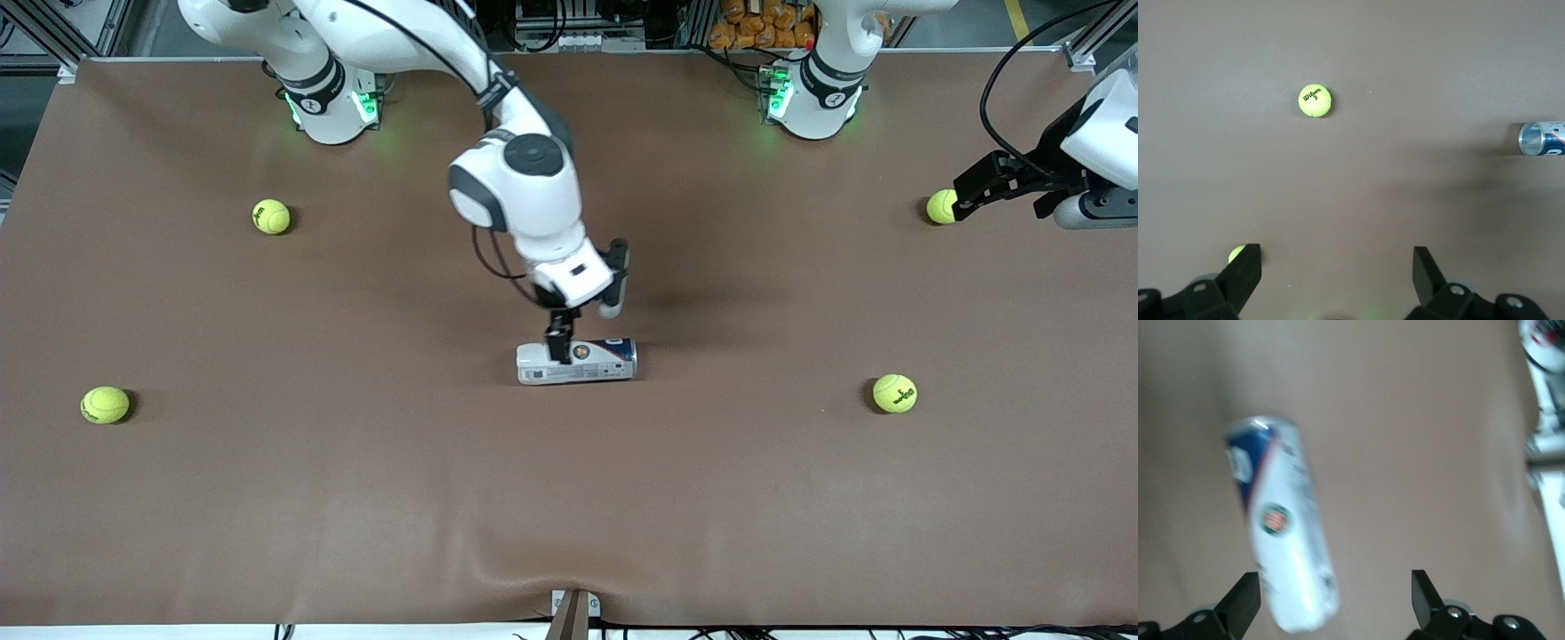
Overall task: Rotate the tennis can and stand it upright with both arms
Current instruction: 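Open the right gripper, releasing the can lying on its side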
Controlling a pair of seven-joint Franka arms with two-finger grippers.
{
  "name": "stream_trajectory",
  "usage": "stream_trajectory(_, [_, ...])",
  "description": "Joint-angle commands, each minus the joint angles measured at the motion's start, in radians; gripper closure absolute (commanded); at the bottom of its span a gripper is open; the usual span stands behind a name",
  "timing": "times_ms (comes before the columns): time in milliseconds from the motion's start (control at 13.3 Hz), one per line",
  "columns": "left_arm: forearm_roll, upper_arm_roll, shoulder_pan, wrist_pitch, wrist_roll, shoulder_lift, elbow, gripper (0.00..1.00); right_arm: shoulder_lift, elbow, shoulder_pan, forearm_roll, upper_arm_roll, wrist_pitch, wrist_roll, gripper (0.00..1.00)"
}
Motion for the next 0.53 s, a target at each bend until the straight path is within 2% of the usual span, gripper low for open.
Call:
stream_trajectory(0, [-0.002, -0.001, 0.006, -0.009, 0.027, 0.003, 0.01, 0.0, -0.089, -0.064, -0.127, 0.009, 0.017, -0.073, 0.009, 0.0])
stream_trajectory(451, [-0.002, -0.001, 0.006, -0.009, 0.028, 0.003, 0.01, 0.0, -0.187, -0.067, -0.396, 0.016, 0.017, -0.256, 0.031, 0.0])
